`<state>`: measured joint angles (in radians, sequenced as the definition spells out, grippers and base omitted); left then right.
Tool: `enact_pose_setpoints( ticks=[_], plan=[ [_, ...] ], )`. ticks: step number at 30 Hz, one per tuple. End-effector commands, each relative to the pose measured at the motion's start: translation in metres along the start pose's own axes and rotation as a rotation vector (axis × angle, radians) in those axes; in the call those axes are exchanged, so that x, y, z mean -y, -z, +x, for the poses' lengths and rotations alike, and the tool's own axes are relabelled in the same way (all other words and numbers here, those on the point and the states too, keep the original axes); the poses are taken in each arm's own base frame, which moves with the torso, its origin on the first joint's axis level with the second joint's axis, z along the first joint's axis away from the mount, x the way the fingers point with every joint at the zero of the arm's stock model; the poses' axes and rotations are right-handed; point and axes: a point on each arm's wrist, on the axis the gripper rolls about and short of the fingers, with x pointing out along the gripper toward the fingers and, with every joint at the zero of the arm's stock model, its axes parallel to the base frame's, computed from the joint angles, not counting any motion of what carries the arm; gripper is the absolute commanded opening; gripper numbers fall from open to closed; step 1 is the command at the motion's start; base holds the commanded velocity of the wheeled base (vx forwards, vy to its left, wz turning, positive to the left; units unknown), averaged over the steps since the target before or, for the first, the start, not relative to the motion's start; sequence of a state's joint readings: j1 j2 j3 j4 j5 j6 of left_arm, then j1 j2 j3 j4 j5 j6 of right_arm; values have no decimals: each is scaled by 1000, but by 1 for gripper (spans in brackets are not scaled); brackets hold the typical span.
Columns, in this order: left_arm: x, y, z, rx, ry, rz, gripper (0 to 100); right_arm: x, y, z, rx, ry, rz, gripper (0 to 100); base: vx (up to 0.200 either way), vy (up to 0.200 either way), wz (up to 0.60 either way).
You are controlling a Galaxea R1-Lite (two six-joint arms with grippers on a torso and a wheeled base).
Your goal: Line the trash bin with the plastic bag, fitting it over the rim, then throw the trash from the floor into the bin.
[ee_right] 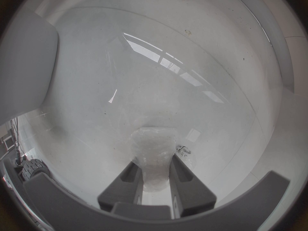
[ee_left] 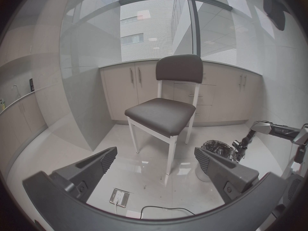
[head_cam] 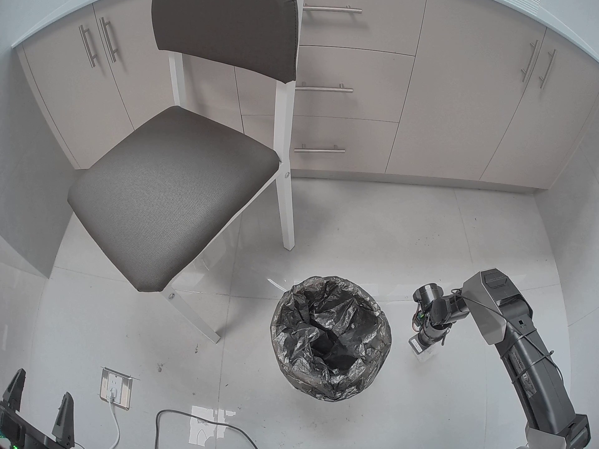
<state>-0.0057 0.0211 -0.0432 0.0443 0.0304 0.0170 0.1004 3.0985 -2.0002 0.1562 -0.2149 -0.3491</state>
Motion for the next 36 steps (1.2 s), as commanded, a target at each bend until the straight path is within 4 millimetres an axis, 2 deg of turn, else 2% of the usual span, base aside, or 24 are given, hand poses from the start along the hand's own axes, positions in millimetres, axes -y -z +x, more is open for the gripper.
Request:
enact_pose_setpoints(
  ticks=[1,16,19,22,29,36],
  plan=[
    [1,9,4,-34,45,-3,100,-1,0,1,1,0,-1,0,0,0,0],
    [1,8,2,21,40,-14,100,0,-6,0,54,18,17,0,0,0,0],
    [1,8,2,21,41,-8,100,2,-19,-2,174,58,93,0,0,0,0],
    [1,8,2,21,41,-8,100,5,-21,-3,197,91,140,0,0,0,0],
    [1,8,2,21,41,-8,100,9,-19,-2,180,127,194,0,0,0,0],
    [1,8,2,21,41,-8,100,-1,-16,-3,119,128,182,0,0,0,0]
  ],
)
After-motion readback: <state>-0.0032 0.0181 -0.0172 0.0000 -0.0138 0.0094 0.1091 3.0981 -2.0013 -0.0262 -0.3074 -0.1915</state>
